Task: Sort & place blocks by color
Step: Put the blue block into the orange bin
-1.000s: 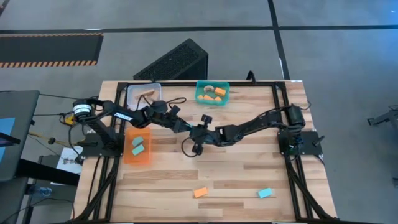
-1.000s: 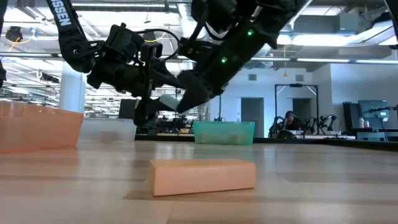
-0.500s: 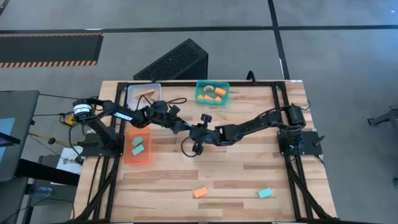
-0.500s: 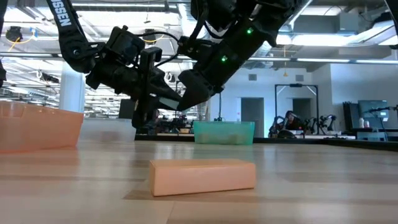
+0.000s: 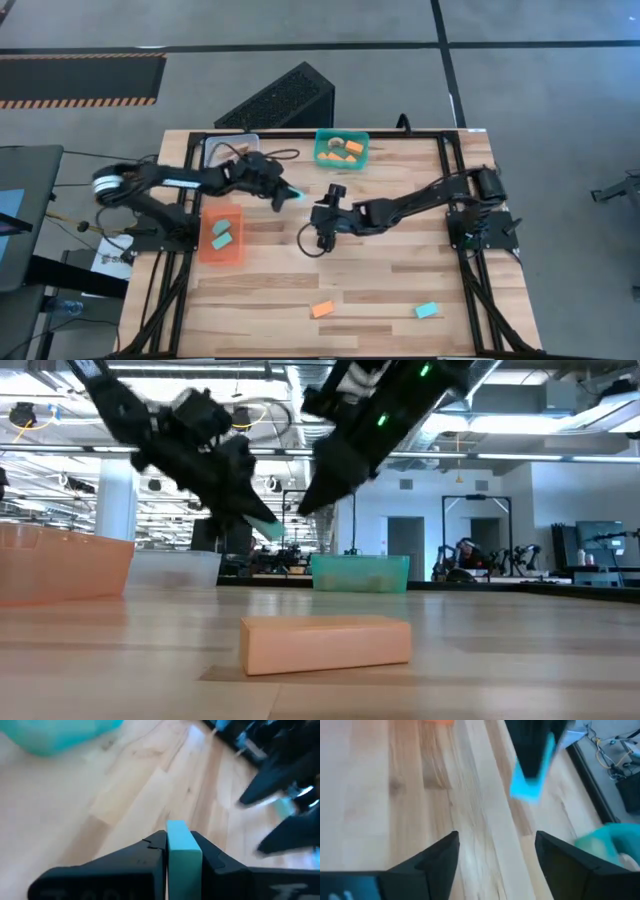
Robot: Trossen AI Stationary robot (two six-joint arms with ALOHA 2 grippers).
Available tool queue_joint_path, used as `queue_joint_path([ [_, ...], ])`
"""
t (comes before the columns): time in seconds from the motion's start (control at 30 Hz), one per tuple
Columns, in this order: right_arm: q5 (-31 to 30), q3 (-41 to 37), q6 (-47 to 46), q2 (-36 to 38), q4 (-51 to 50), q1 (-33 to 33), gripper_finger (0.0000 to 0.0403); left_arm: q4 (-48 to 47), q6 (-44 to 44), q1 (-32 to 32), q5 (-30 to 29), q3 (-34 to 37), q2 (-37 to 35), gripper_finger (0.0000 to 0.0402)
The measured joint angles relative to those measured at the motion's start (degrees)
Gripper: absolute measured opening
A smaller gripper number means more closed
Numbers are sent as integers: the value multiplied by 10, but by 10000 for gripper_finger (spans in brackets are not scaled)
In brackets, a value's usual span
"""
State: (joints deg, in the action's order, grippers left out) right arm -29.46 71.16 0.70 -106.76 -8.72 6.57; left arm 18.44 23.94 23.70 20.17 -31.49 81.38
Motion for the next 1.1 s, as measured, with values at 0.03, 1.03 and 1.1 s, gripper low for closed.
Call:
queue_joint_path([
  [0.03, 0, 0, -6, 14, -16, 3, 280, -54, -26, 2, -10, -10, -30, 23],
  [1.03, 54, 0, -229, 119, -250, 29, 291, -734, 143, -198, -241, 27, -400, 54],
  [1.1, 94, 0, -270, 119, -280, 37, 291, -715, 123, -198, -245, 27, -396, 77],
])
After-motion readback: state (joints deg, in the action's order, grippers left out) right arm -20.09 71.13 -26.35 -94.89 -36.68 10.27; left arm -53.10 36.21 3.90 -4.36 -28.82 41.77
